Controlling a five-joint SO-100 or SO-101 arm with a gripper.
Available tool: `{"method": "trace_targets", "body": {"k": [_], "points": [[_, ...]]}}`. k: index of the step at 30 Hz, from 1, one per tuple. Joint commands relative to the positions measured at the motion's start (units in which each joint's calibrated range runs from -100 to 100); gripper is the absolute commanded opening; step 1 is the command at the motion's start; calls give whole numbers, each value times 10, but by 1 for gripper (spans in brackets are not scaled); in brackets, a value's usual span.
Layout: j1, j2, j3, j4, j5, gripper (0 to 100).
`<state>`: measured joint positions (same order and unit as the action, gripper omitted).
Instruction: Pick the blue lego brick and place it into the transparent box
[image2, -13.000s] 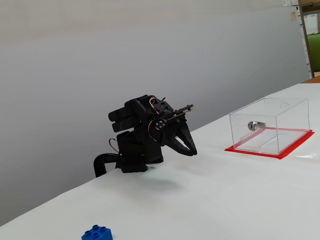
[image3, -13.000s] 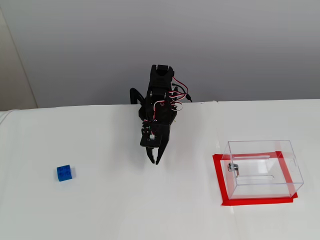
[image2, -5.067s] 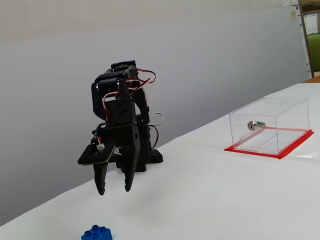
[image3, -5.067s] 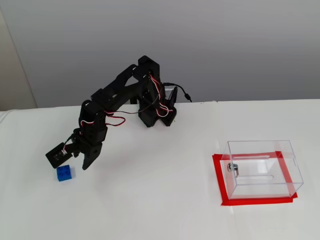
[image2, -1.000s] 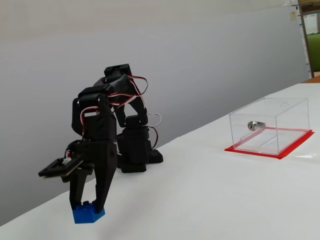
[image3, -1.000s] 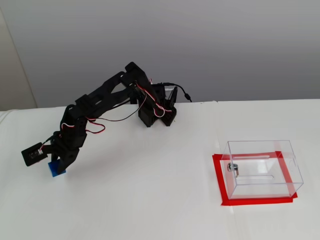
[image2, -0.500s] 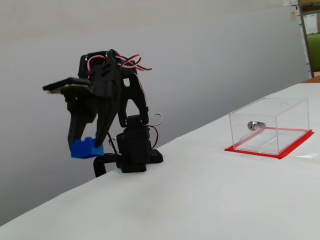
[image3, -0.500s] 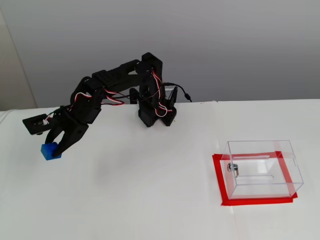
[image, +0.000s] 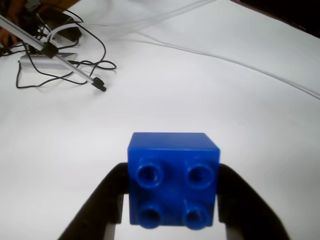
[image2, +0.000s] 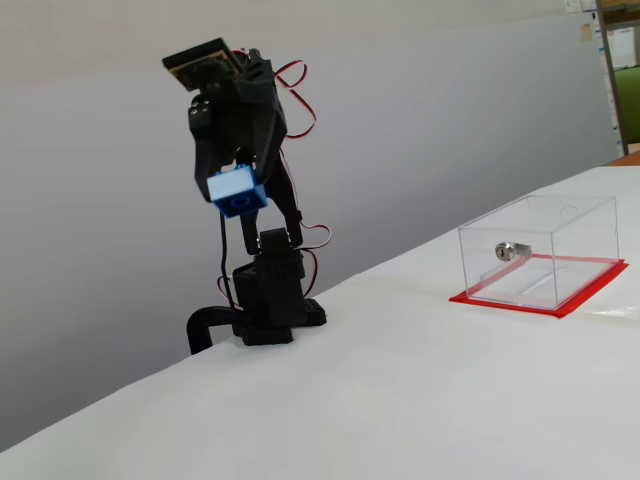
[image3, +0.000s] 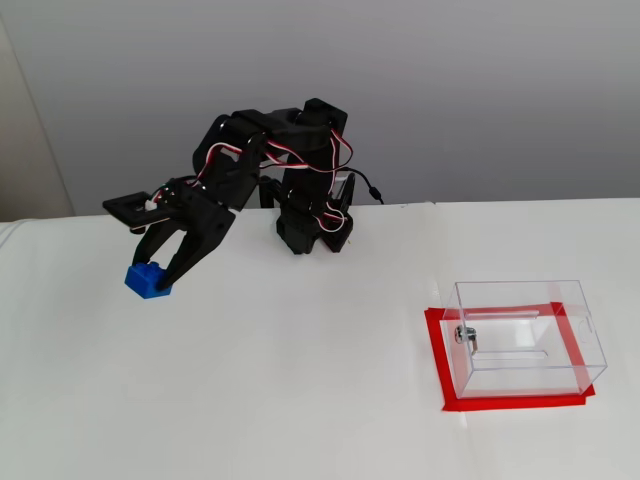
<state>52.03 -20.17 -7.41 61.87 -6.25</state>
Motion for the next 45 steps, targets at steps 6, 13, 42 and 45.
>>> {"method": "trace_targets", "body": {"k": [6, 13, 42, 45], "points": [[-124, -79, -25, 0, -1, 7], [-275, -97, -25, 21, -1, 7], [-719, -85, 127, -70, 28, 7], [-760, -59, 119, -71, 28, 7]]}}
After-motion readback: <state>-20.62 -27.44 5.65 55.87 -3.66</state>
